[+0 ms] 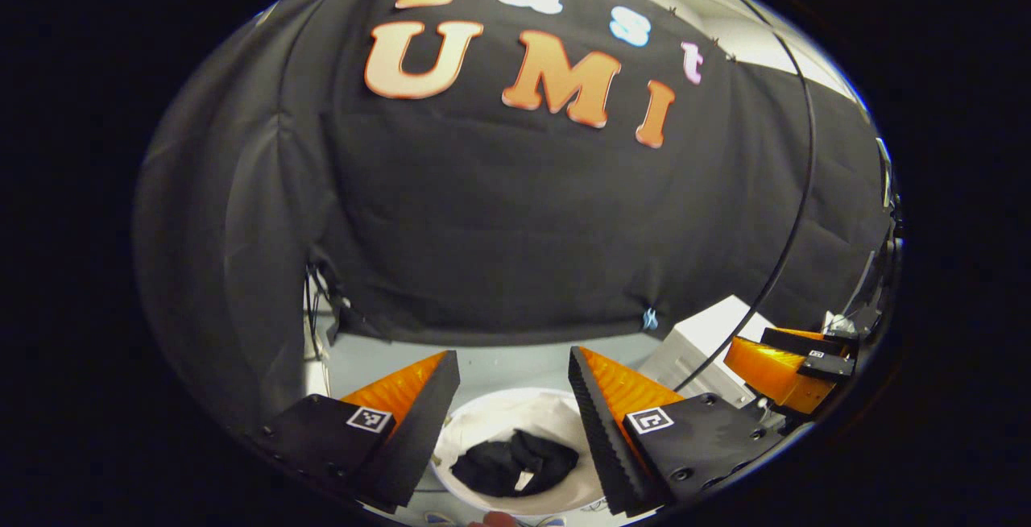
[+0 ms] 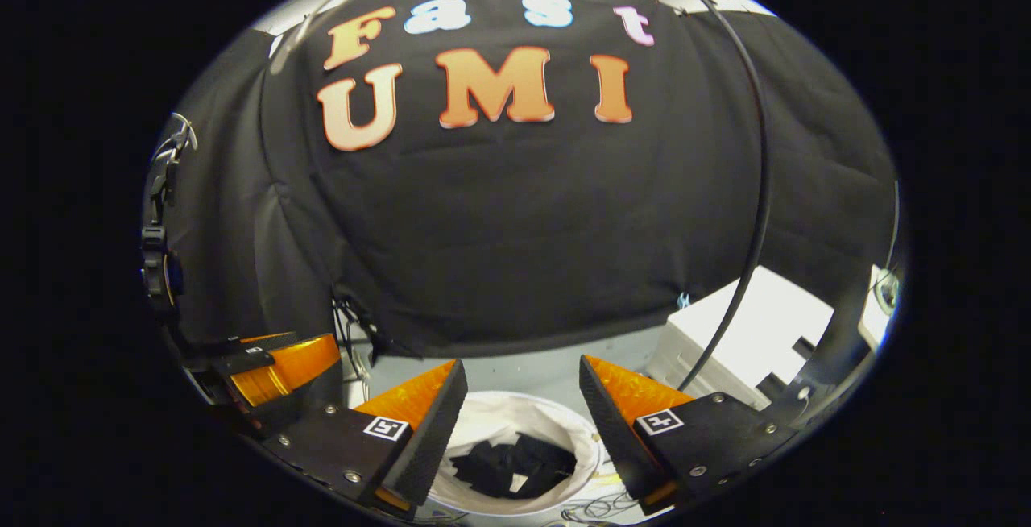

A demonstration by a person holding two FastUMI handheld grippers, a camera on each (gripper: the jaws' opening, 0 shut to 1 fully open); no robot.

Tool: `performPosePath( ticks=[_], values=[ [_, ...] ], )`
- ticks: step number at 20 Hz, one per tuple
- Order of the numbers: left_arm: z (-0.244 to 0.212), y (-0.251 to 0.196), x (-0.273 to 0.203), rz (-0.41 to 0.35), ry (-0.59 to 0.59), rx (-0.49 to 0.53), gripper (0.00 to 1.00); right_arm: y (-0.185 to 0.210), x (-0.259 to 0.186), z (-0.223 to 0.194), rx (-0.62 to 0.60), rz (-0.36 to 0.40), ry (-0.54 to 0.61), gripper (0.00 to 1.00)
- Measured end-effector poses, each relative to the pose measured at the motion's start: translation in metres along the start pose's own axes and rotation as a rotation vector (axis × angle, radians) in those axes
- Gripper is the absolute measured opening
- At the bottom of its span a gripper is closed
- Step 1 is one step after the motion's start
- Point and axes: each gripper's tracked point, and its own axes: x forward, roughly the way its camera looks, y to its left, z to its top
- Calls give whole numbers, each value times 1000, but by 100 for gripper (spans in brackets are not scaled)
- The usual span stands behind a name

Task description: Grasp the clothes on the hanger with both hands and then place them into the laundry hamper below.

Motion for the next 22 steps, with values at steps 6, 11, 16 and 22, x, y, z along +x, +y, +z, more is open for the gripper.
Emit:
performPosePath(
  ticks=[6,11,16,22],
  values=[
    [116,-14,-59,-31,-244,-24,93,4,-74,122,6,-6,-221,87],
    [171,-27,-97,-48,-354,15,84,-7,-120,171,6,-37,-332,87],
    [189,-33,-117,-53,-365,43,84,-11,-147,190,6,-56,-384,87],
    [192,-46,-124,-93,-395,24,90,-9,-166,200,6,-70,-441,87]
  ],
)
